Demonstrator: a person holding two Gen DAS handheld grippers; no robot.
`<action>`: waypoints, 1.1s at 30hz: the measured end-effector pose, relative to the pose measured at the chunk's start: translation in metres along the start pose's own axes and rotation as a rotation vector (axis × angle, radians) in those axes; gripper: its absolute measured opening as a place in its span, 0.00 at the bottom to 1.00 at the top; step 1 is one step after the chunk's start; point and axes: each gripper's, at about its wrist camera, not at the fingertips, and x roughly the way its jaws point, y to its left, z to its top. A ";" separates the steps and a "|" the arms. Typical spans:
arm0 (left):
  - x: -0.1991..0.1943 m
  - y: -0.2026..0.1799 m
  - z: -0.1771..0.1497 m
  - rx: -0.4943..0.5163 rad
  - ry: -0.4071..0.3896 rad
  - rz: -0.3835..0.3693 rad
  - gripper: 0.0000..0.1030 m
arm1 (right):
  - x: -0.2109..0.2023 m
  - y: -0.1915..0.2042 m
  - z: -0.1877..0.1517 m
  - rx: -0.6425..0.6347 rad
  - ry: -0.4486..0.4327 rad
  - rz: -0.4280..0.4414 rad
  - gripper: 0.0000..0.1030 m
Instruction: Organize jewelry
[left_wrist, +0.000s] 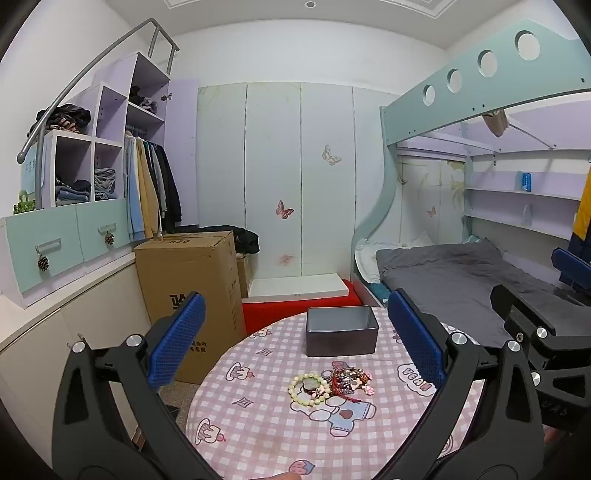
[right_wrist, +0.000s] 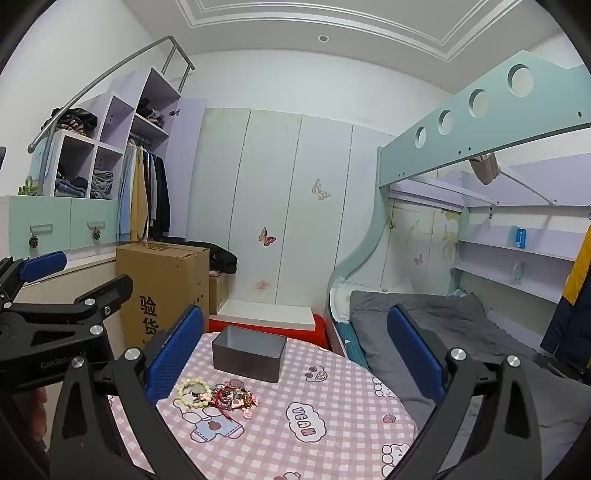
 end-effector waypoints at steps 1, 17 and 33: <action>0.000 0.000 0.000 0.002 0.000 0.003 0.94 | 0.000 0.000 0.000 -0.004 -0.004 0.001 0.92; 0.004 0.000 -0.001 -0.003 0.010 0.008 0.94 | 0.003 0.001 -0.001 -0.003 0.015 0.006 0.92; 0.004 -0.006 -0.002 0.001 0.010 0.005 0.94 | 0.008 0.001 -0.004 -0.002 0.020 0.003 0.92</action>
